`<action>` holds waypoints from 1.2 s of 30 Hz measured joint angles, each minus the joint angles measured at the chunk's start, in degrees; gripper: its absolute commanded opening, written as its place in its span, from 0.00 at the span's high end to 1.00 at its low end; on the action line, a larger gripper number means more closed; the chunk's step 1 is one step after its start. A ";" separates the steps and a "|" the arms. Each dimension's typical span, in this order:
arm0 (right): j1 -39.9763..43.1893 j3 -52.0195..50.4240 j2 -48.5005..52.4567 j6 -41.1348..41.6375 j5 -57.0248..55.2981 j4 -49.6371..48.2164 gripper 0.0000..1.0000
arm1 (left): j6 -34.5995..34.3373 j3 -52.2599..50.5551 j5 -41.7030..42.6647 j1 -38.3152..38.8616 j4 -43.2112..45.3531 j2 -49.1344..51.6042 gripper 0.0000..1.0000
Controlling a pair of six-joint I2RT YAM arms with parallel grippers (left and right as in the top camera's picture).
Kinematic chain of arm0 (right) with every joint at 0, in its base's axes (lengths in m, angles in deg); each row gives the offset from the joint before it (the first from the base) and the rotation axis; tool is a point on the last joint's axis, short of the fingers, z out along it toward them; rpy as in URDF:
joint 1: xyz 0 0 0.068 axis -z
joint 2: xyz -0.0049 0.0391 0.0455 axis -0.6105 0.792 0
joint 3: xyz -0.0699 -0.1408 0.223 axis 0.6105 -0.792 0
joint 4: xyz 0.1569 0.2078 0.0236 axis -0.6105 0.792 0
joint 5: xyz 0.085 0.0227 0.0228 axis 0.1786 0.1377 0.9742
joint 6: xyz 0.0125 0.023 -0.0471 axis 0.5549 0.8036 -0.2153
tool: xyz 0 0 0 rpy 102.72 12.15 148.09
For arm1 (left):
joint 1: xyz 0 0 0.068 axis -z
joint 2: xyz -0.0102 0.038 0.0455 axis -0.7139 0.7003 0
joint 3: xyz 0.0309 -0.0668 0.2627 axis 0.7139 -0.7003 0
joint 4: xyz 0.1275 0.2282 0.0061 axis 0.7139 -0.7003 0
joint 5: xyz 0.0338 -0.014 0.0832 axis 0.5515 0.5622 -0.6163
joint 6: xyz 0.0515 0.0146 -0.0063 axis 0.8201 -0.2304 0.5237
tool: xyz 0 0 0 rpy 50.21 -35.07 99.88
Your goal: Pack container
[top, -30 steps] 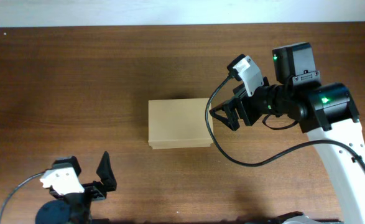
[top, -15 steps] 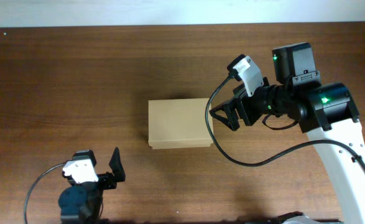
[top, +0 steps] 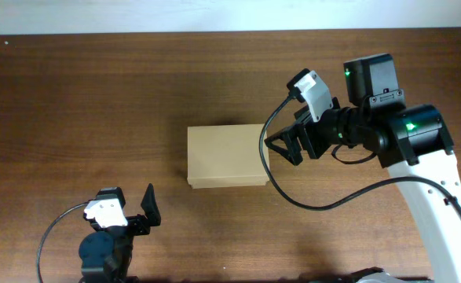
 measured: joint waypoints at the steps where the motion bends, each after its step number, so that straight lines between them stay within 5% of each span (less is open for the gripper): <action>1: 0.00 0.00 0.00 -0.04 0.00 0.00 0.01 | 0.00 0.00 0.00 0.00 0.00 0.00 0.00; 36: -0.20 -1.11 -3.48 -0.07 -2.23 0.07 0.01 | 0.00 0.00 0.00 0.00 0.07 0.00 0.00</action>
